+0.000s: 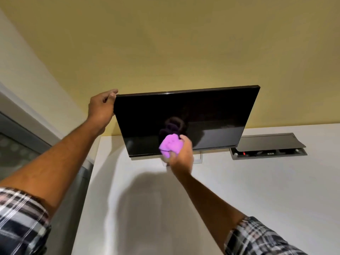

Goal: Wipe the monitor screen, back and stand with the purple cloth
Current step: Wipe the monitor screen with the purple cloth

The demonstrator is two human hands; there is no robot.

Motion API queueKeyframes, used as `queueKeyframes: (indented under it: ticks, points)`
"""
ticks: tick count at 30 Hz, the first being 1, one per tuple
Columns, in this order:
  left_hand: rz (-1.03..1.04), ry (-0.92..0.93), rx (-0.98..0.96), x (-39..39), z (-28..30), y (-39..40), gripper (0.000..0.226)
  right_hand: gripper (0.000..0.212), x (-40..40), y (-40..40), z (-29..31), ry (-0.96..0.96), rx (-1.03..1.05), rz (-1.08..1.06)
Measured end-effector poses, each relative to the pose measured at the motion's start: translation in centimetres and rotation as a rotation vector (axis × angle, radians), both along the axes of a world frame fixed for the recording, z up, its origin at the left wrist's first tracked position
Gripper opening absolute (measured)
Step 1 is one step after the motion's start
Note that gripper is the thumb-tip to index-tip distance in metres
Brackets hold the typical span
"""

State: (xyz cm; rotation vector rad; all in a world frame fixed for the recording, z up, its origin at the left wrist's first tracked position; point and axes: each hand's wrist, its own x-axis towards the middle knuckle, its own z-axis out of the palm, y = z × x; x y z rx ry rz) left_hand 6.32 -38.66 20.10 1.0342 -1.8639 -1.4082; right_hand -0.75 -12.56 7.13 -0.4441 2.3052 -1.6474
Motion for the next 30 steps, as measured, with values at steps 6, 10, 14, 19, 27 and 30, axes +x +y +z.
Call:
queueKeyframes:
  ticks: [6, 10, 14, 19, 27, 30]
  points:
    - [0.064, -0.032, 0.009, -0.4, -0.1, -0.3, 0.024, 0.065, -10.8, 4.1, 3.3, 0.257, -0.065, -0.551]
    - [0.045, -0.012, 0.034, -0.8, 0.7, 0.2, 0.025, 0.075, -12.2, 1.5, 5.9, 0.305, -0.051, -0.608]
    - [0.023, -0.009, 0.069, -0.9, 0.9, -0.1, 0.024, 0.084, -5.9, -4.9, 5.9, 0.520, 0.003, -0.338]
    - [-0.011, -0.005, 0.079, -0.7, 1.0, -0.1, 0.025, 0.076, -0.3, -9.4, 4.5, 0.938, 0.180, 0.267]
    - [-0.059, 0.040, 0.105, -0.1, 1.0, 0.0, 0.025, 0.056, -8.1, -3.0, 4.8, 0.878, 0.185, -0.269]
    - [-0.097, 0.029, 0.118, 0.0, 1.3, -0.3, 0.024, 0.047, -10.0, -1.8, 5.1, 0.755, 0.006, -0.473]
